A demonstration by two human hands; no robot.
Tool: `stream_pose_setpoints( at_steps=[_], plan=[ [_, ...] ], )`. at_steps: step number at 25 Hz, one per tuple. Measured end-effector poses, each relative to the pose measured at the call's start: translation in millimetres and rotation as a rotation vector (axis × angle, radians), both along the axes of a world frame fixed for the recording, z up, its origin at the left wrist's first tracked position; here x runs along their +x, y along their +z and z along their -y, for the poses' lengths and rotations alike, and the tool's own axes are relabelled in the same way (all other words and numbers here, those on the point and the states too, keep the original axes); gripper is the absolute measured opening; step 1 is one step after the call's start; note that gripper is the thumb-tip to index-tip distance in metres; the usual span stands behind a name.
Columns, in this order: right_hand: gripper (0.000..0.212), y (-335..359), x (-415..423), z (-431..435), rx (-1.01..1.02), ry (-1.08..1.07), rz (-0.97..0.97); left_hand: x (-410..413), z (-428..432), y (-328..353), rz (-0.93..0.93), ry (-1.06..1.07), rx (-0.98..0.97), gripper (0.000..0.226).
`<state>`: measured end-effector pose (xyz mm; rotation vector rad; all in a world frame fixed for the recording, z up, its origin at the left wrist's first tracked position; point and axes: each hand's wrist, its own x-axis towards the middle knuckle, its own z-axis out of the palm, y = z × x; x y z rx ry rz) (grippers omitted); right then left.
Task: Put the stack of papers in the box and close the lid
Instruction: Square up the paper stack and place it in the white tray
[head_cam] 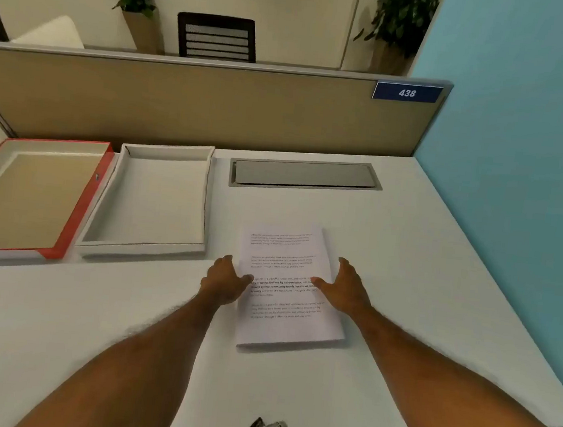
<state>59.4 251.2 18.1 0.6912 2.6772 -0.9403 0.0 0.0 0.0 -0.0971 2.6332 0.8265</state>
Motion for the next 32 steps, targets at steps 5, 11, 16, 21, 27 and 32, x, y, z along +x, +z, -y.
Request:
stream_pose_setpoints(
  at_steps=[5, 11, 16, 21, 27, 32],
  plan=[
    [0.097, -8.0, -12.9, 9.7, -0.1, -0.173, 0.002, -8.4, -6.6, -11.1, 0.073, 0.049, 0.11, 0.045],
    [0.071, -10.6, -33.2, 11.0, -0.264, -0.313, 0.075, -20.1, -5.8, -14.9, 0.164, 0.105, 0.114, 0.045],
    [0.073, -10.5, -44.9, 2.4, -0.319, -0.304, 0.122, -26.5, -7.7, -12.6, 0.229, 0.133, 0.148, 0.051],
    [0.084, -10.3, -54.3, 4.1, -0.399, -0.266, 0.182, -24.5, -8.6, -11.6, 0.217, 0.132, 0.15, 0.052],
    [0.07, -12.1, -54.8, 14.4, -0.384, -0.363, 0.107, -24.0, -7.7, -12.5, 0.219, 0.137, 0.164, 0.052],
    [0.051, -10.7, -52.4, 7.2, -0.605, -0.499, 0.027, -24.0, -8.0, -13.6, 0.221, 0.129, 0.166, 0.052]
  ],
)
